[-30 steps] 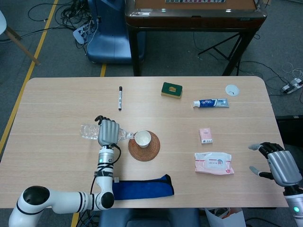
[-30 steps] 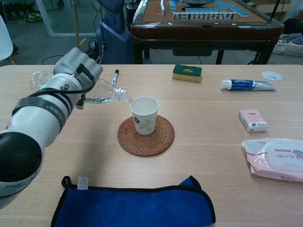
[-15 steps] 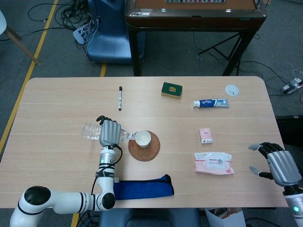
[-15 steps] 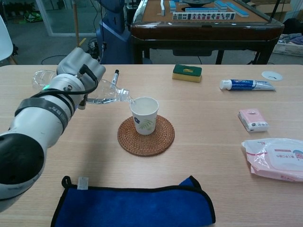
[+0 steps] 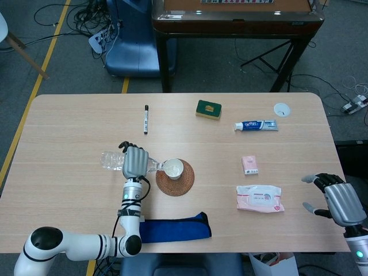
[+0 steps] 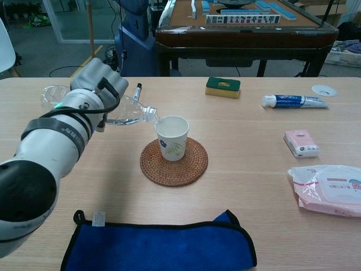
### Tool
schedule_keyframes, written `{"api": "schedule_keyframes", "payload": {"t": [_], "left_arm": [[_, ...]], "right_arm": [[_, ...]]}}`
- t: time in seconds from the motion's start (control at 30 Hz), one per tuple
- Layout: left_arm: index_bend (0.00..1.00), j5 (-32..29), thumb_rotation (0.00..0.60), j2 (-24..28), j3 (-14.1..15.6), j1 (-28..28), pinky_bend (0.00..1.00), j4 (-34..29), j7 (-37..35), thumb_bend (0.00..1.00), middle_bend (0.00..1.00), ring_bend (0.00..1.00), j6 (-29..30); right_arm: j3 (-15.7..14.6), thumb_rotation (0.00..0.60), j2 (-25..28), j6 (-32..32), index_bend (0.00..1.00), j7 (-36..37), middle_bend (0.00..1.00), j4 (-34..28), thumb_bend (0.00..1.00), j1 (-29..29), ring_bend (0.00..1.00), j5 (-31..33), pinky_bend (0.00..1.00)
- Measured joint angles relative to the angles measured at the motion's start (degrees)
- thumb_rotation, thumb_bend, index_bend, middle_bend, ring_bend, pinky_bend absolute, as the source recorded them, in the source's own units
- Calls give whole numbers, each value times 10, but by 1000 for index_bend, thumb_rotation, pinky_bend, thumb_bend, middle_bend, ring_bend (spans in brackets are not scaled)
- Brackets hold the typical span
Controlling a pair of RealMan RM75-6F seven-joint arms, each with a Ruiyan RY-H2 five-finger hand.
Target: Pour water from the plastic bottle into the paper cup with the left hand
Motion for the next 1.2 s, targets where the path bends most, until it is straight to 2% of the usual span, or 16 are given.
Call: {"api": "schedule_keyframes", "payload": {"t": [0.3, 0.53, 0.8, 1.03, 1.2], "left_arm": [[705, -11, 600, -5, -14, 1, 360, 1, -8, 97, 769, 448, -5], [705, -29, 600, -13, -36, -3, 362, -13, -18, 97, 771, 448, -9], [706, -36, 600, -13, -51, -2, 363, -17, -50, 96, 773, 448, -22], [708, -9, 600, -7, -49, 10, 368, -10, -132, 97, 776, 448, -42], [709, -3, 600, 1, -61, 27, 374, -15, -200, 97, 776, 448, -56]], "right_arm": [[0, 600, 0, -2, 374, 0, 407, 0, 35, 1, 329, 0, 372], [-1, 600, 0, -2, 374, -1, 407, -1, 35, 1, 329, 0, 372], [-1, 600, 2, 1, 373, 1, 407, -1, 35, 0, 329, -1, 372], [-1, 600, 1, 0, 373, 1, 407, -1, 35, 0, 329, -1, 372], [0, 600, 0, 0, 374, 0, 407, -1, 36, 0, 329, 0, 372]]}}
